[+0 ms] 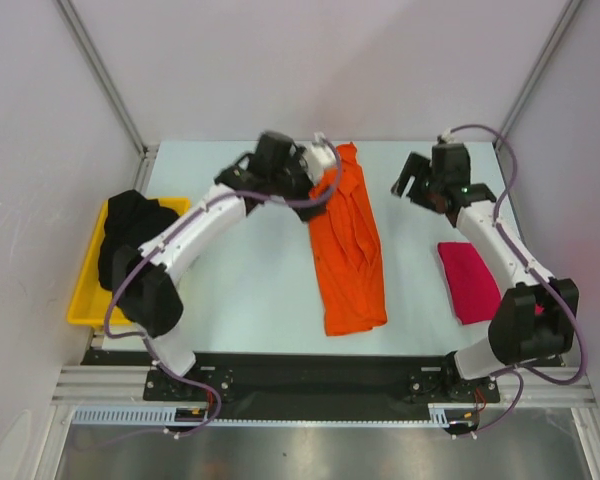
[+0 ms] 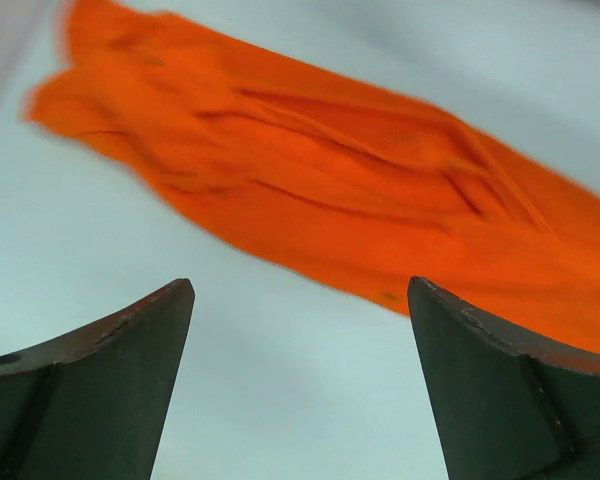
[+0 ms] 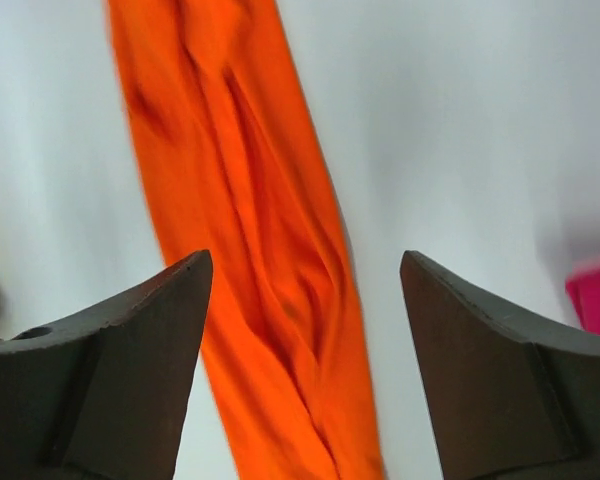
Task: Fold and stack the t-shirts
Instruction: Fold the tshirt
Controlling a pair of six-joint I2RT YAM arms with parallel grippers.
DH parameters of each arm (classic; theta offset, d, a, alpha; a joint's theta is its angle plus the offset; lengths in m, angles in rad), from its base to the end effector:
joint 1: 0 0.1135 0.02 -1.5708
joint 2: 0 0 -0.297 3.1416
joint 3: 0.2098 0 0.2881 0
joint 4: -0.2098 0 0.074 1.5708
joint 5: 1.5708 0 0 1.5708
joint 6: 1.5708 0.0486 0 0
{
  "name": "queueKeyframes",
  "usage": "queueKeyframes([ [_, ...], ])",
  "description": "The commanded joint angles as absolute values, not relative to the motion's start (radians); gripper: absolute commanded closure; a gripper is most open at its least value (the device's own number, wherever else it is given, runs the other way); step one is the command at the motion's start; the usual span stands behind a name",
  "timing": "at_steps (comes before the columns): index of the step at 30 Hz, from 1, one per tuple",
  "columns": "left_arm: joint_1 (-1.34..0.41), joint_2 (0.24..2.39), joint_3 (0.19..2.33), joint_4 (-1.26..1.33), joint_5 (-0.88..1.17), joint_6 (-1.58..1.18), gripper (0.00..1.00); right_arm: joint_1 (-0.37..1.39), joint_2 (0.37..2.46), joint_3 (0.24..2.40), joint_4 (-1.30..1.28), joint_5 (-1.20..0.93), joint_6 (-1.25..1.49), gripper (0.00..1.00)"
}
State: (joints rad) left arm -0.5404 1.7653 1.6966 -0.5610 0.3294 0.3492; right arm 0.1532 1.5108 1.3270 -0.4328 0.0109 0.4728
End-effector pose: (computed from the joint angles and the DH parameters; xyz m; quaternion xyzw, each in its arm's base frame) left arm 0.3860 -0.2499 0.3748 0.4454 0.7617 -0.1882 0.4312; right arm 0.3857 0.0590 0.3466 0.1438 0.8766 0.1368 0.4384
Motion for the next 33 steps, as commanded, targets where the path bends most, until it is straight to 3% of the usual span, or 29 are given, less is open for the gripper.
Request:
queueKeyframes([
  [1,-0.726,1.645,1.425,-0.681,0.370,0.583,0.07,0.190,1.424,1.153,-0.664,0.009,0.425,0.19],
  [4,-0.869,1.549,1.219,-0.652,0.360,0.664,0.10,0.231,1.290,0.992,-0.699,-0.061,0.457,0.24],
  [7,-0.977,1.539,1.114,-0.643,0.339,0.689,0.16,0.299,1.180,0.857,-0.727,-0.092,0.521,0.29],
  [11,-1.054,1.543,1.034,-0.571,0.339,0.680,0.17,0.385,1.071,0.680,-0.646,-0.193,0.607,0.35],
  [28,-1.193,1.672,0.939,-0.276,0.155,0.649,0.18,0.449,1.143,0.500,-0.433,-0.210,0.683,0.39],
  [31,-1.193,1.681,0.925,-0.261,0.150,0.653,0.22,0.449,1.187,0.511,-0.408,-0.195,0.680,0.39],
  [33,-1.193,1.684,0.917,-0.253,0.149,0.653,0.31,0.449,1.210,0.511,-0.391,-0.193,0.667,0.46],
])
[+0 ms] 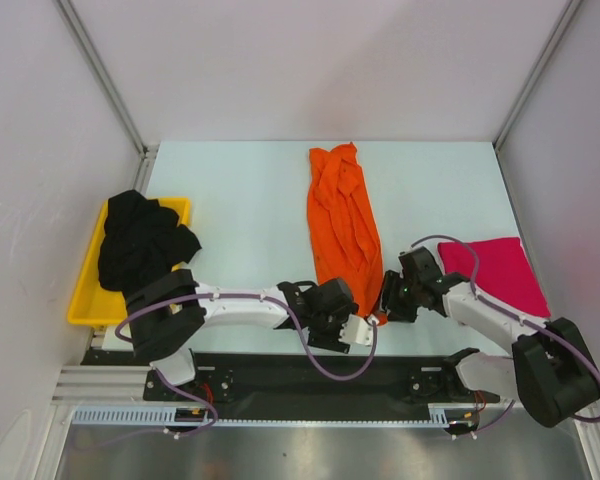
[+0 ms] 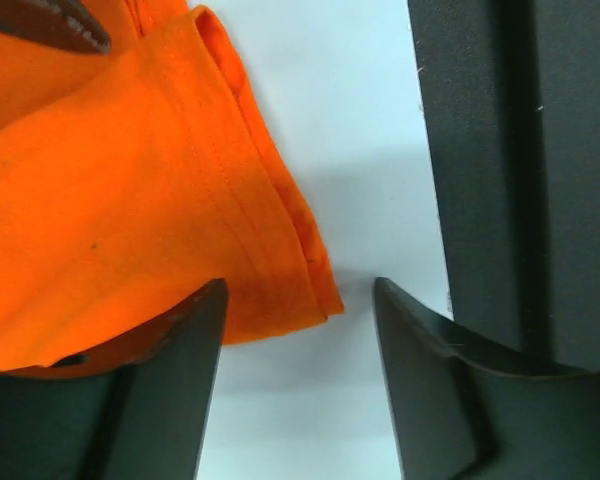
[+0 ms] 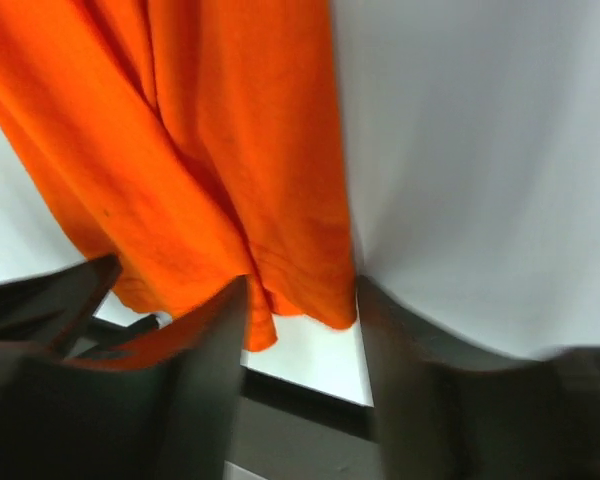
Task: Fold and stack the t-shirts
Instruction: Fold the tshirt
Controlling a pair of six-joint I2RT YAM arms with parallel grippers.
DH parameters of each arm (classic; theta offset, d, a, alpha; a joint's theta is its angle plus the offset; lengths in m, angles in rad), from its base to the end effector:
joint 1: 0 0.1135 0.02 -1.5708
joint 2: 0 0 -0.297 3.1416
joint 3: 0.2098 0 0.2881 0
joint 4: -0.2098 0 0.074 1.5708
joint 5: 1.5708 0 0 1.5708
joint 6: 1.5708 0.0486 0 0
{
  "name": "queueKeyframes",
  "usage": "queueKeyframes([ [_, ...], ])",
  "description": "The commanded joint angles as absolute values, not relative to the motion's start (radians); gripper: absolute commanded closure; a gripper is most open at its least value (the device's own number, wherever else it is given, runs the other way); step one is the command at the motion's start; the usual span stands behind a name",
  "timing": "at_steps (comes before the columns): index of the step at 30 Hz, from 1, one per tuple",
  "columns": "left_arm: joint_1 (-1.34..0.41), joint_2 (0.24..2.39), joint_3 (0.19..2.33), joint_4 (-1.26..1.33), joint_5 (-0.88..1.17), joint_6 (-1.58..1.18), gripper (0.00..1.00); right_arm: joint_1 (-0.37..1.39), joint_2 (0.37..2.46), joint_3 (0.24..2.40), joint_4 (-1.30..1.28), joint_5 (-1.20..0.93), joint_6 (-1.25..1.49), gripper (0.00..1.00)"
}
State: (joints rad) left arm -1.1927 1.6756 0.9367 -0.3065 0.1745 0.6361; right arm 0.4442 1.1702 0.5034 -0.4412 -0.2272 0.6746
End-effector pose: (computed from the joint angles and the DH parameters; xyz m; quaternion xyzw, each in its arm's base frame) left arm 0.1254 -0.3385 0.1580 0.7759 0.5692 -0.1520 0.2256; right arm 0.1911 0.1031 0.1513 0.0853 0.9637 0.2144 0.1346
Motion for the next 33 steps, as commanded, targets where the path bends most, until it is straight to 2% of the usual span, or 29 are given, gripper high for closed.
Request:
queueKeyframes([
  [1,-1.193,1.684,0.913,-0.250,0.146,0.653,0.36,0.451,1.225,0.509,-0.391,-0.199,0.664,0.54],
  [2,-1.192,1.686,0.911,-0.244,0.144,0.652,0.49,0.449,1.227,0.509,-0.403,-0.202,0.660,0.76],
  [3,-1.193,1.686,0.913,-0.245,0.140,0.650,0.55,0.449,1.226,0.511,-0.419,-0.204,0.651,0.84],
  [4,-1.192,1.686,0.914,-0.248,0.141,0.649,0.60,0.451,1.206,0.512,-0.437,-0.212,0.640,0.89],
  [5,-1.193,1.683,0.916,-0.258,0.150,0.649,0.70,0.449,1.192,0.518,-0.486,-0.213,0.634,0.94],
  [7,-1.193,1.677,0.925,-0.281,0.178,0.640,0.85,0.451,1.140,0.531,-0.546,-0.221,0.604,0.98],
  [8,-1.193,1.664,0.928,-0.310,0.187,0.635,1.00,0.453,1.118,0.540,-0.607,-0.225,0.603,1.00],
  [11,-1.193,1.614,0.942,-0.412,0.248,0.630,1.00,0.492,1.071,0.537,-0.664,-0.281,0.636,1.00],
  [16,-1.192,1.522,0.959,-0.602,0.333,0.589,1.00,0.580,1.043,0.604,-0.889,-0.252,0.666,1.00],
  [21,-1.151,1.474,1.009,-0.698,0.369,0.578,1.00,0.634,1.031,0.672,-0.942,-0.279,0.686,1.00],
  [23,-1.067,1.477,1.057,-0.710,0.414,0.558,1.00,0.608,1.066,0.748,-0.928,-0.275,0.639,1.00],
  [27,-0.973,1.519,1.138,-0.666,0.310,0.566,1.00,0.463,1.227,0.874,-0.850,-0.272,0.533,1.00],
  [33,-0.804,1.696,1.333,-0.632,0.298,0.549,1.00,0.324,1.460,1.110,-0.703,-0.262,0.446,1.00],
])
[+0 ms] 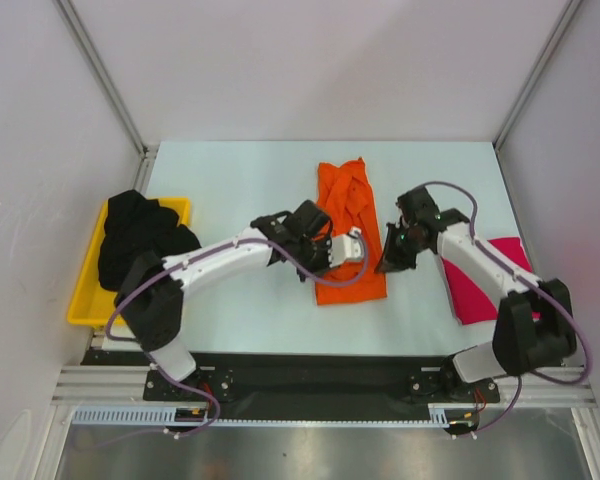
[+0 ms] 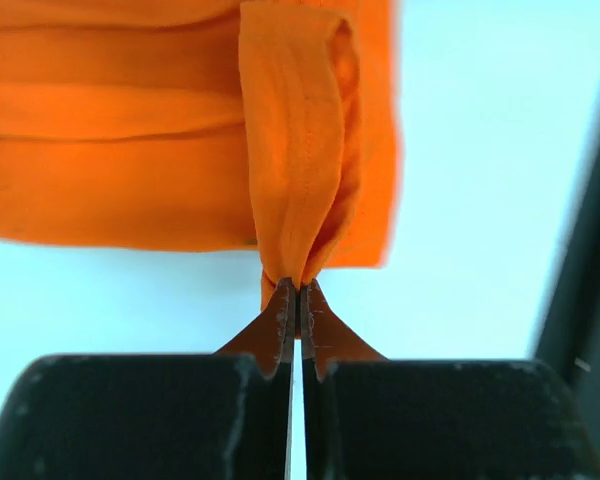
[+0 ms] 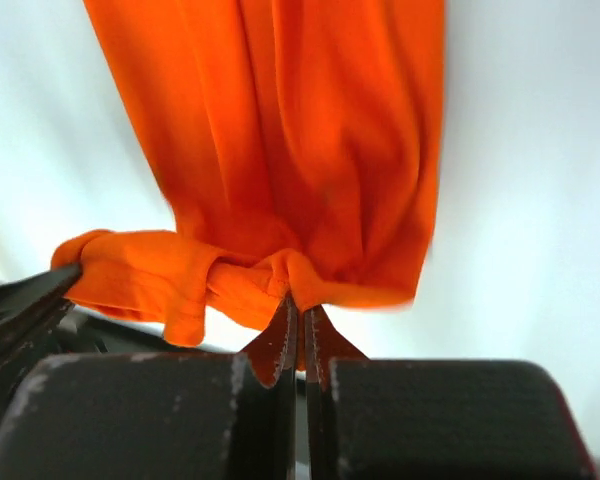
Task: Fold and stack the t-shirts
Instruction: Fold the tshirt
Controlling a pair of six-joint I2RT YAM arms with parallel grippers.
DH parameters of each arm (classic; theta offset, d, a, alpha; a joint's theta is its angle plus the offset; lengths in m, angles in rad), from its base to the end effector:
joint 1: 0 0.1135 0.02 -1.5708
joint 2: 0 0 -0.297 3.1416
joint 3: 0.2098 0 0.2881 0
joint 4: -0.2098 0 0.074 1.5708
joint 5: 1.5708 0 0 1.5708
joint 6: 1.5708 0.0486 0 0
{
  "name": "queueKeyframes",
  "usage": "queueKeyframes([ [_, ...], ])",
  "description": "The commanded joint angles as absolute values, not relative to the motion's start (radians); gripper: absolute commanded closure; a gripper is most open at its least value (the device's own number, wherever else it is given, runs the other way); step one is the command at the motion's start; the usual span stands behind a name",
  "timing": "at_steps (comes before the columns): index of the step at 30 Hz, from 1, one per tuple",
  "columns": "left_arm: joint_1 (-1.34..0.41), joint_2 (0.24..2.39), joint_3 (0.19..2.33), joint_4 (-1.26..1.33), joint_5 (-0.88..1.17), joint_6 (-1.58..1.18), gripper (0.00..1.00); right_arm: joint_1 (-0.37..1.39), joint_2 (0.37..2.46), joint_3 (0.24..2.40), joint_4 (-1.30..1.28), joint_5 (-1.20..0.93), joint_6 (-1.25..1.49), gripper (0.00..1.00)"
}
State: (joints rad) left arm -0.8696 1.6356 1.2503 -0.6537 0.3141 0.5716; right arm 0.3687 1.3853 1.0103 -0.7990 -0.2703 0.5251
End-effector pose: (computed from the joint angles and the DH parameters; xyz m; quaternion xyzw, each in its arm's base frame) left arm 0.2362 -0.3030 0.2560 0.6597 0.6890 -0.1878 0.2343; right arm 0.2715 0.1188 0.2466 0.0494 0.9705 0.2035 0.1190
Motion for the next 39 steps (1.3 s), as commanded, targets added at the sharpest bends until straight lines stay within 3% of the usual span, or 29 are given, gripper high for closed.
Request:
queueKeyframes([
  [1,-0.789,1.742,1.354,-0.621,0.279,0.549,1.00,0.304,1.529,1.146,-0.671,-0.256,0.433,1.00],
  [8,-0.697,1.953,1.589,-0.627,0.249,0.531,1.00,0.249,1.817,1.394,-0.614,-0.285,0.391,1.00],
  [17,-0.652,2.074,1.693,-0.609,0.203,0.519,0.99,0.203,1.973,1.517,-0.586,-0.308,0.400,1.00],
  [18,-0.652,2.083,1.698,-0.595,0.193,0.515,0.96,0.195,1.980,1.514,-0.575,-0.310,0.408,0.81],
  [19,-0.652,2.089,1.701,-0.585,0.181,0.511,0.95,0.190,1.982,1.513,-0.569,-0.313,0.413,0.70],
  [20,-0.652,2.094,1.706,-0.569,0.161,0.503,0.91,0.183,1.983,1.517,-0.563,-0.310,0.420,0.63],
  [22,-0.644,2.112,1.724,-0.529,0.046,0.456,0.65,0.167,1.979,1.531,-0.554,-0.292,0.431,0.44],
  [24,-0.631,2.135,1.782,-0.529,-0.046,0.382,0.41,0.160,1.974,1.578,-0.581,-0.243,0.425,0.41],
  [26,-0.600,2.141,1.842,-0.563,-0.060,0.306,0.35,0.150,1.928,1.589,-0.603,-0.198,0.417,0.40],
  [30,-0.572,2.039,1.835,-0.609,0.053,0.258,0.35,0.179,1.751,1.432,-0.579,-0.134,0.407,0.44],
  [35,-0.606,1.919,1.585,-0.554,0.242,0.305,0.41,0.256,1.612,1.203,-0.448,-0.253,0.481,0.50],
  [36,-0.633,1.905,1.560,-0.563,0.259,0.325,0.45,0.256,1.609,1.168,-0.439,-0.267,0.497,0.50],
  [39,-0.692,1.839,1.438,-0.586,0.362,0.464,0.46,0.258,1.588,1.137,-0.547,-0.203,0.497,0.45],
])
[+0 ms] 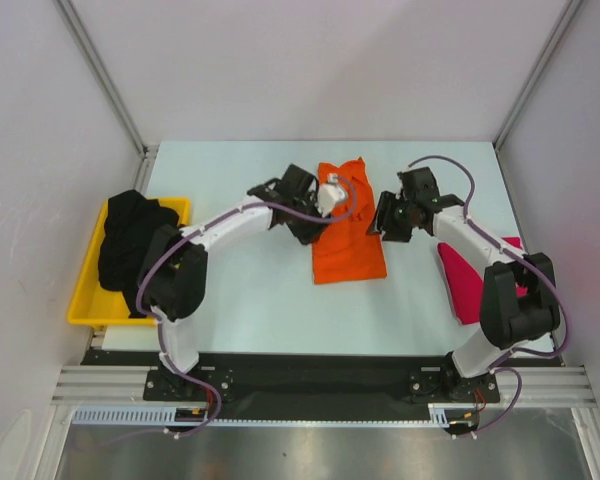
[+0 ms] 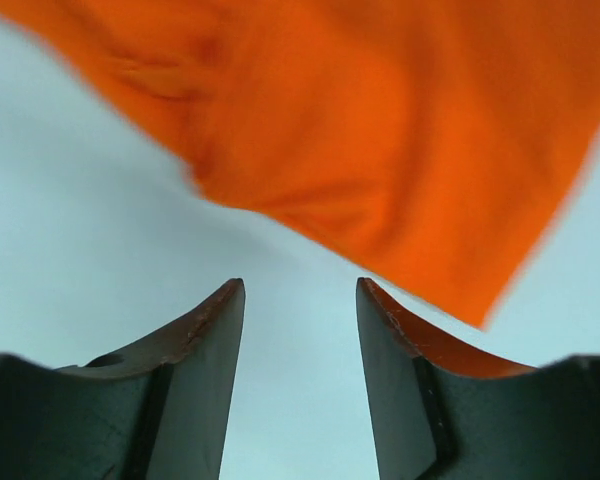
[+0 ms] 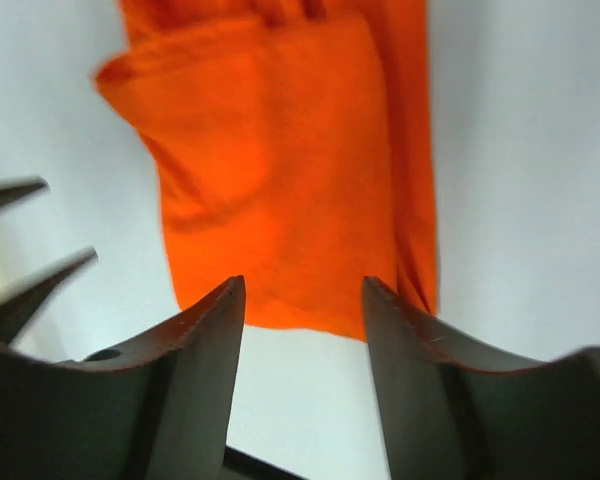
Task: Fold and stack the t-shirts
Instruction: Fold the tshirt
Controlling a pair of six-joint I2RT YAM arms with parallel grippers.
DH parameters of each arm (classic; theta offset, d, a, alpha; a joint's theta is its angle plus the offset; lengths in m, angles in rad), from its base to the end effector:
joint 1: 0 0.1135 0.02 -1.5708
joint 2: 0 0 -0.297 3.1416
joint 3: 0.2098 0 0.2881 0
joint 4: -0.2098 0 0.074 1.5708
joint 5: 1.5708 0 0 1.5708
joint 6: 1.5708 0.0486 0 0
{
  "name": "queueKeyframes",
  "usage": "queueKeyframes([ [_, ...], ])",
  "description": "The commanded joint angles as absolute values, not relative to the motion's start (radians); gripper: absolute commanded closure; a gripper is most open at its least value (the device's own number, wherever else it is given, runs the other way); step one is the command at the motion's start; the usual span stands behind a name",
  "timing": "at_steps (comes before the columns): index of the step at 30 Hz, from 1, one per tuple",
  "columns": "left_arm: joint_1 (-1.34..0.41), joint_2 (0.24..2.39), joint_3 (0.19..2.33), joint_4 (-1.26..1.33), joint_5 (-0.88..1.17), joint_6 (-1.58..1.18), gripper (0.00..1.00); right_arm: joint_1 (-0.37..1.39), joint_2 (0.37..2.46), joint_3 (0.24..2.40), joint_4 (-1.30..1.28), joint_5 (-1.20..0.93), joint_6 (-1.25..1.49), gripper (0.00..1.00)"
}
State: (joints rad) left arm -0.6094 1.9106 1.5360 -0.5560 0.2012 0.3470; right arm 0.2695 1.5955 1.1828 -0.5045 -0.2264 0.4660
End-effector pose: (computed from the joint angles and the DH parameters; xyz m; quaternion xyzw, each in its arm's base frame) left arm 0.3846 -0.2803 0.2487 0.4627 0.8239 -0.1355 0.2979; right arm 0.3666 0.1126 0.2560 0.0562 0.9400 0.2145 0.2592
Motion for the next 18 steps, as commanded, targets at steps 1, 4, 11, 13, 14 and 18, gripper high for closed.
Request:
queueKeyframes([
  [1,-0.745,1.809,1.349,-0.572,0.359,0.548,0.45,0.256,1.568,1.111,-0.561,-0.174,0.495,0.43],
  [4,-0.828,1.717,1.244,-0.476,0.338,0.630,0.37,0.265,1.494,0.990,-0.534,-0.213,0.515,0.40],
  [11,-0.867,1.753,1.161,-0.385,0.295,0.664,0.34,0.278,1.485,0.874,-0.428,-0.262,0.557,0.51],
  [13,-0.867,1.772,1.152,-0.377,0.252,0.664,0.34,0.267,1.517,0.865,-0.430,-0.256,0.551,0.49],
  [14,-0.867,1.784,1.140,-0.365,0.236,0.670,0.34,0.258,1.526,0.864,-0.428,-0.256,0.545,0.49],
  [18,-0.867,1.790,1.097,-0.339,0.202,0.698,0.40,0.236,1.535,0.822,-0.390,-0.236,0.545,0.46],
])
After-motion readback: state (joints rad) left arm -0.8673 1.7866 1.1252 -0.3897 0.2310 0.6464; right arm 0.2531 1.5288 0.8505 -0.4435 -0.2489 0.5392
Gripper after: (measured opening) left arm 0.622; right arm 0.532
